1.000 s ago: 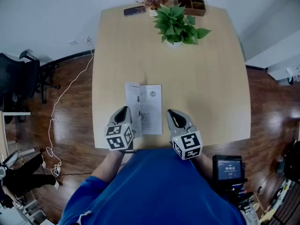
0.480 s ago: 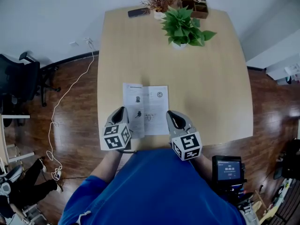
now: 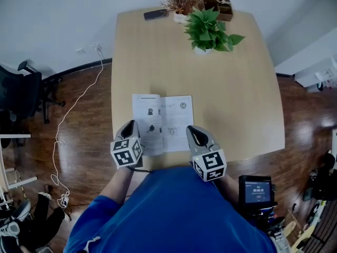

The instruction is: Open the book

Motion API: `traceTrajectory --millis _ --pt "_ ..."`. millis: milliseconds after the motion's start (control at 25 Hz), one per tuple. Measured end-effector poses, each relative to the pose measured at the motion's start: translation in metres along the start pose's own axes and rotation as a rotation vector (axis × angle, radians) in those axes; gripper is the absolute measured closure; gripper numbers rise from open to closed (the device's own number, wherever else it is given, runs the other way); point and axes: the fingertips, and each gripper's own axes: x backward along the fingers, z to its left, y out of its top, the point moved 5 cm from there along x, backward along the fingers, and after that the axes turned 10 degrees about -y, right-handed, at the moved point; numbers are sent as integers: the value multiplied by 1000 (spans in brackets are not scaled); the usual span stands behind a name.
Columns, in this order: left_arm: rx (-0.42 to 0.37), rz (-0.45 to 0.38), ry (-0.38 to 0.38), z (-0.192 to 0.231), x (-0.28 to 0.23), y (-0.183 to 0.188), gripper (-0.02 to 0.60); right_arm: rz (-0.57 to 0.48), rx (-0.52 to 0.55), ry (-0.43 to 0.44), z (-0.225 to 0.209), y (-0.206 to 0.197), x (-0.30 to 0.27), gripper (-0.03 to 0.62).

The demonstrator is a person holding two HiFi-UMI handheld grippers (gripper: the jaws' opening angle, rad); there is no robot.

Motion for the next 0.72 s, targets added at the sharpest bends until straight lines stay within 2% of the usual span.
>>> traceTrajectory --millis 720 --pt "-3 55 32 52 -8 -23 561 20 12 -46 28 -6 -9 591"
